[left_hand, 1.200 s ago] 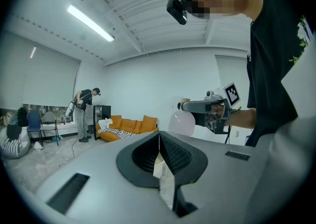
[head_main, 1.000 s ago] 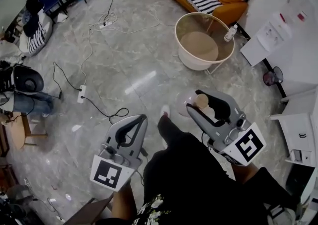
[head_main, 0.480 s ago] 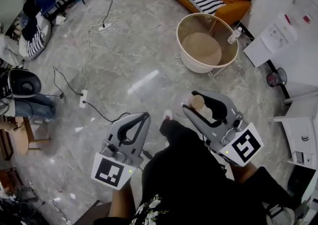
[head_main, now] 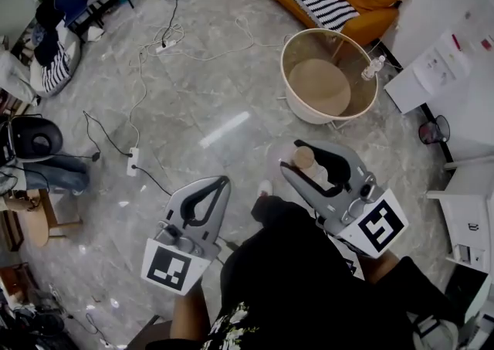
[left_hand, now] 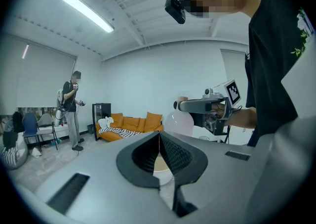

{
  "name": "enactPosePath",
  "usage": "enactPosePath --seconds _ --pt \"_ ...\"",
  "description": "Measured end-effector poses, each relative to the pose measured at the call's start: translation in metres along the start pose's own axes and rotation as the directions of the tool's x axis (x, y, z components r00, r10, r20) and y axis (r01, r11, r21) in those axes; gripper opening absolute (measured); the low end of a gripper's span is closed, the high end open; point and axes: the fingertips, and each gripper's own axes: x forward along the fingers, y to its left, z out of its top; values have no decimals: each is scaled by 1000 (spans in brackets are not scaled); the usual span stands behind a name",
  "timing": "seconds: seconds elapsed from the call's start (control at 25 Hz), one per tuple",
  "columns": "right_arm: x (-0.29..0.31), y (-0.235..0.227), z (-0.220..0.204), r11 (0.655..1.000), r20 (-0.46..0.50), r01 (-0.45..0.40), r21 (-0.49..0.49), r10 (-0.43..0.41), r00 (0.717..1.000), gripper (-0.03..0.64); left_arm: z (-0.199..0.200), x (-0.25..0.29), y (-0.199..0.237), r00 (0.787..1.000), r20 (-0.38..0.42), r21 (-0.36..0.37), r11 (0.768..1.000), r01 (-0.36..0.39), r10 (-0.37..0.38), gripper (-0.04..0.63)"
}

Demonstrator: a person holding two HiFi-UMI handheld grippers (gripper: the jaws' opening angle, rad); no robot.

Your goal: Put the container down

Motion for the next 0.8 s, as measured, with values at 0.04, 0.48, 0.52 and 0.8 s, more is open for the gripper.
enactPosePath --seconds 0.04,0.48,0.52,0.8 --pt "5 -5 1 1000 0 1 2 -1 1000 133 2 4 6 1000 -2 -1 1000 1 -1 14" --pt "51 -69 11 996 30 65 -63 -63 998 133 26 53 70 999 -43 37 999 34 -32 14" --pt "54 -75 10 996 32 69 -65 -67 997 133 27 59 74 999 -40 46 998 37 -35 12" --pt "82 -93 3 997 27 63 -46 -62 998 133 18 81 96 998 -29 43 998 48 -47 12"
